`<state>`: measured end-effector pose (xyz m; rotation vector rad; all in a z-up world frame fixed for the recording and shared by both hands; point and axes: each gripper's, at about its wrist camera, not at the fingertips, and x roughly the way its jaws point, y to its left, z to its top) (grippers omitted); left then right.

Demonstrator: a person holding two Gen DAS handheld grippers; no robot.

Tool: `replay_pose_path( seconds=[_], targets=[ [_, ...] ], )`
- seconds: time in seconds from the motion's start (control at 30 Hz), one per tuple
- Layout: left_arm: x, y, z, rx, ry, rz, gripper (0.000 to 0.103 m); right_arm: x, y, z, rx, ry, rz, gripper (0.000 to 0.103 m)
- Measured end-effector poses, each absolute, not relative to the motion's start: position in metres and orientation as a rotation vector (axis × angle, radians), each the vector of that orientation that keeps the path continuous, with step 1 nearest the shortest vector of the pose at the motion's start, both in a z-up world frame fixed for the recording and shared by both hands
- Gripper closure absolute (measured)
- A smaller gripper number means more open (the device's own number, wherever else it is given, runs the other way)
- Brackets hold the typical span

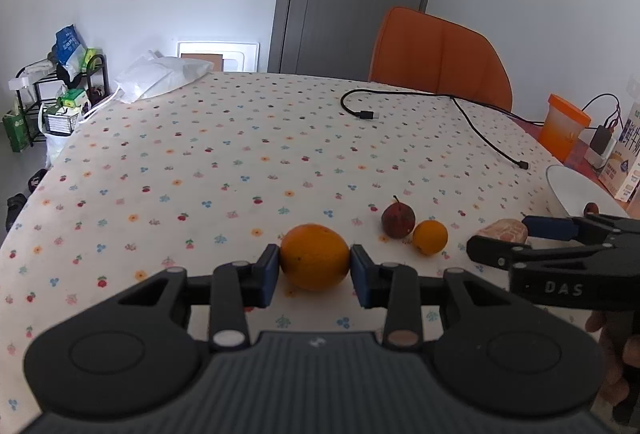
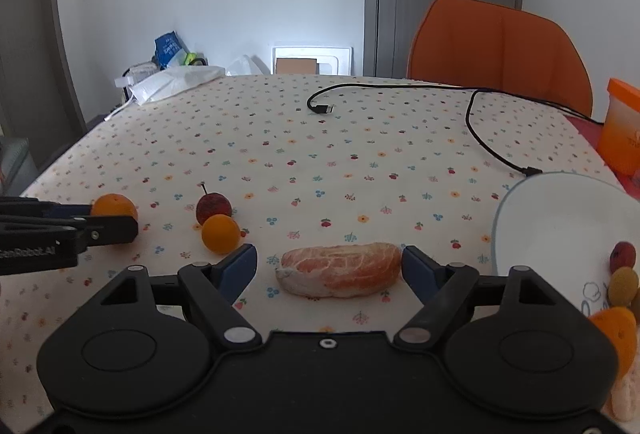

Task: Organize fruits
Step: 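Grasp the large orange with the left tool while the right tool grasps the peeled pomelo segment, then carry the orange and pomelo segment into the white bowl and open both tools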

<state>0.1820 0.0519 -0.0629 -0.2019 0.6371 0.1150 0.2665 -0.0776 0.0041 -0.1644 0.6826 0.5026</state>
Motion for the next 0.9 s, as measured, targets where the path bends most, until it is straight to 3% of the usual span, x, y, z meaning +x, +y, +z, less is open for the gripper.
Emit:
replay_pose_path(
  seconds=[0.03, 0.1, 0.9],
  targets=[
    [0.182, 0.052, -0.063, -0.203, 0.637, 0.113, 0.066, 0.266, -0.075, 0.003, -0.181, 0.679, 0.497, 0.026],
    [0.181, 0.052, -0.063, -0.203, 0.637, 0.109, 0.066, 0.265, -0.072, 0.002, -0.216, 0.673, 0.471, 0.039],
    [0.175, 0.005, -0.033, -0.154, 0.578, 0.026, 0.066, 0.223, -0.122, 0.045, -0.062, 0.55, 0.481, 0.041]
  ],
)
